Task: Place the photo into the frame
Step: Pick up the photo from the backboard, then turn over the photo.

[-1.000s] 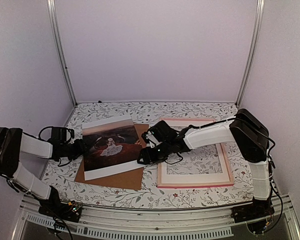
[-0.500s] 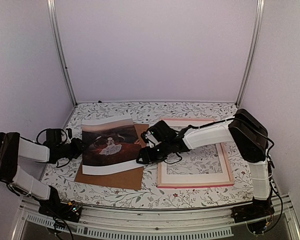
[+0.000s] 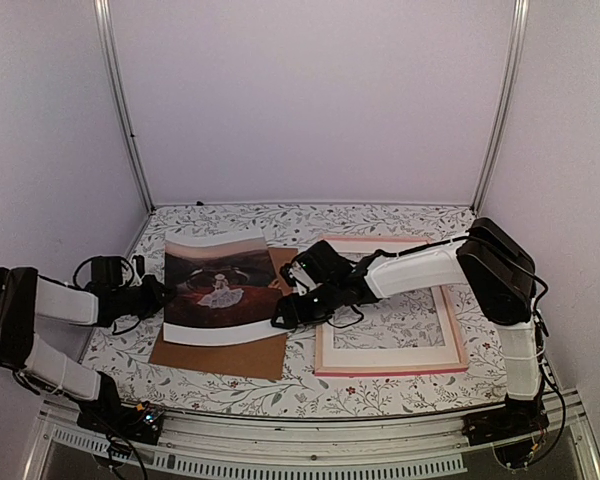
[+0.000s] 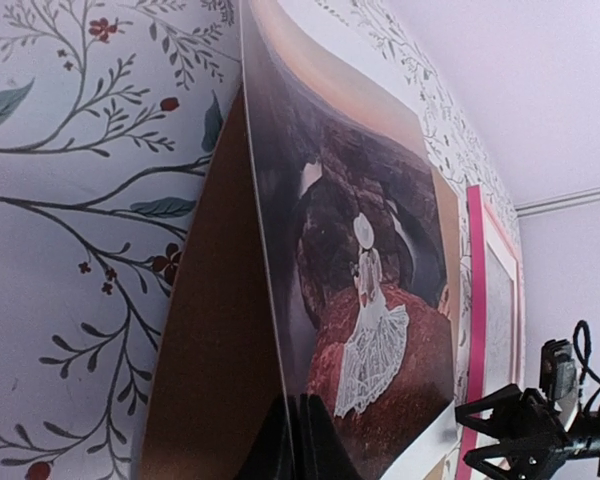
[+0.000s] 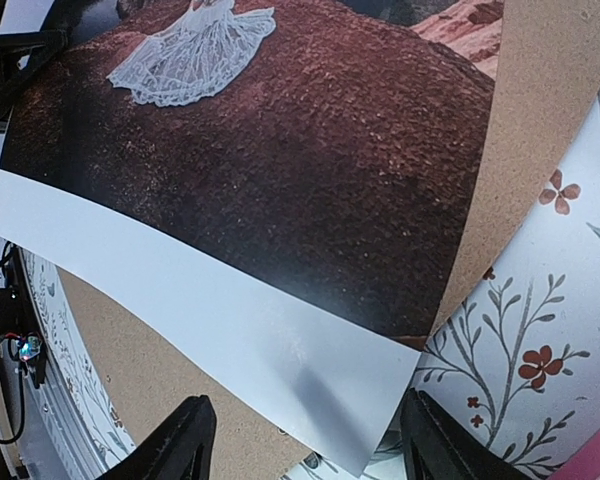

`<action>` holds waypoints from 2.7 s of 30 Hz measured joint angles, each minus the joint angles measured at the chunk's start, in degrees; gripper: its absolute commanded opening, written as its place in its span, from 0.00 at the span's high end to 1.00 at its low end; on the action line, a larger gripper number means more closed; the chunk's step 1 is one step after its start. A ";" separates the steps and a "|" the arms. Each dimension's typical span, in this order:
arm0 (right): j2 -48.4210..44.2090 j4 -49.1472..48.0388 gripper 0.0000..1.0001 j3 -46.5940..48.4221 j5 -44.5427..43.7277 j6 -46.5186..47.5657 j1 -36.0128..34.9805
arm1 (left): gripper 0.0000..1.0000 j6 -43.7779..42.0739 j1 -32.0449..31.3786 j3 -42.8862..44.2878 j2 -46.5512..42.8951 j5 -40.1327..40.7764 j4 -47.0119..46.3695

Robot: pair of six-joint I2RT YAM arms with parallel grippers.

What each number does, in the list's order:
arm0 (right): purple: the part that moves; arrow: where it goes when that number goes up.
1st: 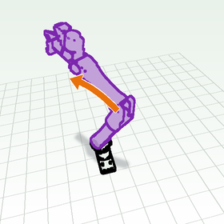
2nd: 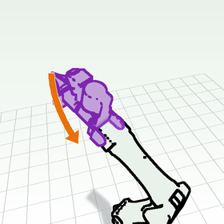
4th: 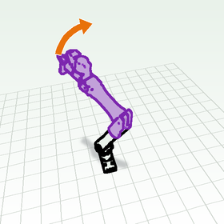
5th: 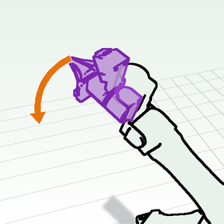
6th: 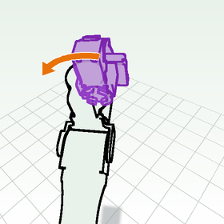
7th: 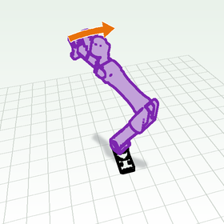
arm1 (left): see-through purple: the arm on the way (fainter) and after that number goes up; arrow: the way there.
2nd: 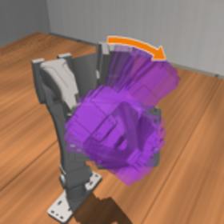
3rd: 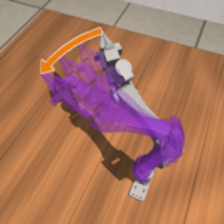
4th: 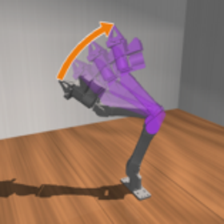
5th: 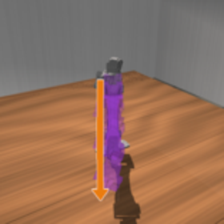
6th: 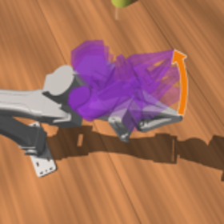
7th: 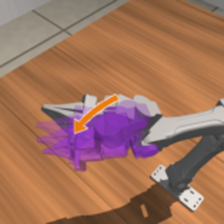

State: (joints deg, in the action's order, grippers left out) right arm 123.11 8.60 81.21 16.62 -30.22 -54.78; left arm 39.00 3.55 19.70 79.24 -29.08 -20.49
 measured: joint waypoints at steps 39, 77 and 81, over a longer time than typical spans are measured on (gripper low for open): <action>-12.90 21.53 0.24 9.97 -14.88 9.86 1.99 | 1.00 -23.82 -9.16 58.69 -15.02 20.59 66.31; -19.17 14.21 0.18 7.17 1.60 1.36 14.53 | 1.00 -14.21 -48.22 63.32 15.72 27.41 59.14; -21.00 10.08 0.17 3.78 3.28 -0.63 15.74 | 1.00 -12.22 -50.64 61.57 18.12 26.97 55.10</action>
State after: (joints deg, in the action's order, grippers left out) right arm 102.10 18.68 84.99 19.90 -30.85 -39.05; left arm 26.79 -47.09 81.28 97.36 -2.11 34.61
